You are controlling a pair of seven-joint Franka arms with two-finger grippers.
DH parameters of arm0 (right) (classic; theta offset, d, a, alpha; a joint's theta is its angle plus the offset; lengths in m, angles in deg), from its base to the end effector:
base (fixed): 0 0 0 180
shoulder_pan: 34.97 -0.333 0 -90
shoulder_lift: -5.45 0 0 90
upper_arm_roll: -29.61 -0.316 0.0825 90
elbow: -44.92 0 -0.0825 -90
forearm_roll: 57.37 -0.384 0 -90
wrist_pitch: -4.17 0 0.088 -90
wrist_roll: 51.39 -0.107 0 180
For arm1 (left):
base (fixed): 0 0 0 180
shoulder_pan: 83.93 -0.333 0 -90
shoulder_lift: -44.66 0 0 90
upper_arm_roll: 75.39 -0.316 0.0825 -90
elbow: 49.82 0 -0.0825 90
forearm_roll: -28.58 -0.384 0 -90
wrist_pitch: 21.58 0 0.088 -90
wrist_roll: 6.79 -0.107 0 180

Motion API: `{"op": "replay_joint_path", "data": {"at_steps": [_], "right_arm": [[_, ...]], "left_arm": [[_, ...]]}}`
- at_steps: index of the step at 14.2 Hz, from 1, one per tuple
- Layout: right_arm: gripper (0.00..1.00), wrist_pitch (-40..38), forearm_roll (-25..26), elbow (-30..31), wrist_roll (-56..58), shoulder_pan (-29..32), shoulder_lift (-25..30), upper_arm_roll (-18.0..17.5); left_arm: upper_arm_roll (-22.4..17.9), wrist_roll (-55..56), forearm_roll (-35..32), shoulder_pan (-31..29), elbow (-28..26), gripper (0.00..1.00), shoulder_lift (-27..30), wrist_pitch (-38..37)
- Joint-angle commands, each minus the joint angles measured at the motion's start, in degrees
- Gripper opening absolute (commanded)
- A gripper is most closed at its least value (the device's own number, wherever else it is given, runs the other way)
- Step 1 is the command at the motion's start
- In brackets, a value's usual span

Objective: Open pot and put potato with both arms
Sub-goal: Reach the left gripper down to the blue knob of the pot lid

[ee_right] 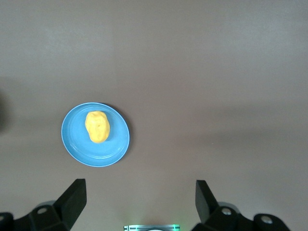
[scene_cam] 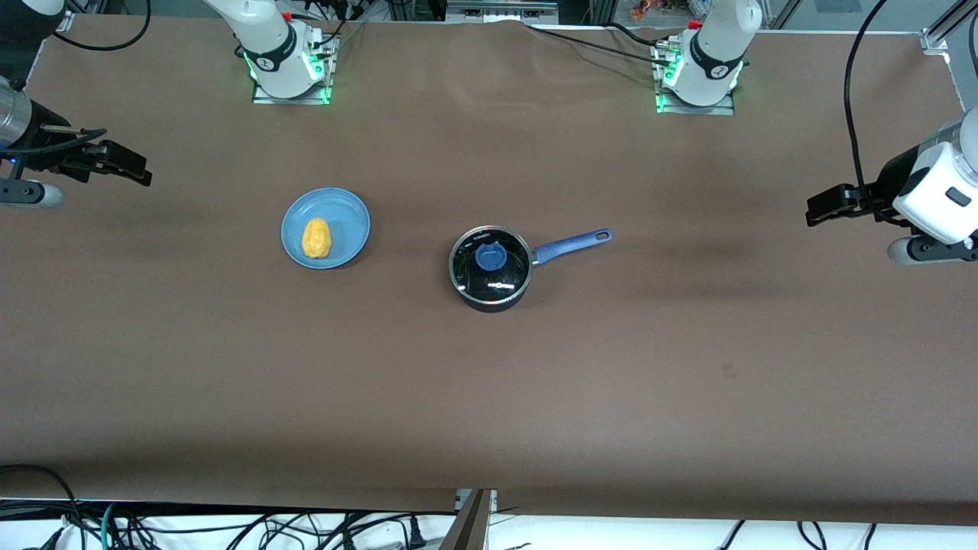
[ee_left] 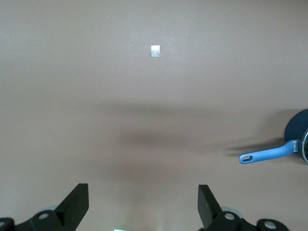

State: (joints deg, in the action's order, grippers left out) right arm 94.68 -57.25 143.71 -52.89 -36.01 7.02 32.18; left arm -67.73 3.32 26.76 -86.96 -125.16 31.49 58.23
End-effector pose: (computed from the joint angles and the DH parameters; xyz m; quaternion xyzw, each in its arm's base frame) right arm 0.5398 -0.0149 0.5682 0.9979 -0.0263 -0.0585 0.0004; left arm 0.6034 -0.0349 0.5963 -0.9959 -0.0499 0.0742 0.0101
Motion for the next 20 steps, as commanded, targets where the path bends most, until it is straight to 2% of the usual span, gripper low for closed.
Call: {"op": "replay_joint_path", "data": {"at_steps": [1, 5, 7, 9, 13, 15, 20], "right_arm": [[1.00, -0.9, -0.3, 0.2, 0.0, 0.3, 0.9, -0.3], [1.00, -0.9, -0.3, 0.2, 0.0, 0.3, 0.9, -0.3], [1.00, -0.8, -0.3, 0.2, -0.1, 0.3, 0.8, -0.4], [1.00, -0.8, -0.3, 0.2, -0.1, 0.3, 0.8, -0.4], [1.00, -1.0, -0.4, 0.4, -0.2, 0.3, 0.9, -0.6], [1.00, -1.2, -0.5, 0.4, -0.4, 0.3, 1.0, -0.6], [1.00, -2.0, -1.5, 0.6, -0.5, 0.3, 1.1, -0.4]], "left_arm": [[-0.4, -1.5, 1.3, -0.3, -1.3, 1.00, 1.3, -0.2], [-0.2, -1.0, 1.6, 0.7, -1.4, 1.00, 1.0, 0.0], [0.2, -0.5, 4.3, 2.3, -1.4, 1.00, 0.4, 0.1], [0.5, 5.0, 7.1, 4.6, -1.4, 1.00, -1.7, 1.6], [6.7, 26.4, 8.0, 10.6, -1.4, 1.00, -7.3, 11.9], [6.9, 35.4, 7.8, 15.6, -1.3, 1.00, -10.4, 17.8], [6.9, 45.5, 1.7, 25.6, -0.9, 1.00, -18.0, 27.8]]}}
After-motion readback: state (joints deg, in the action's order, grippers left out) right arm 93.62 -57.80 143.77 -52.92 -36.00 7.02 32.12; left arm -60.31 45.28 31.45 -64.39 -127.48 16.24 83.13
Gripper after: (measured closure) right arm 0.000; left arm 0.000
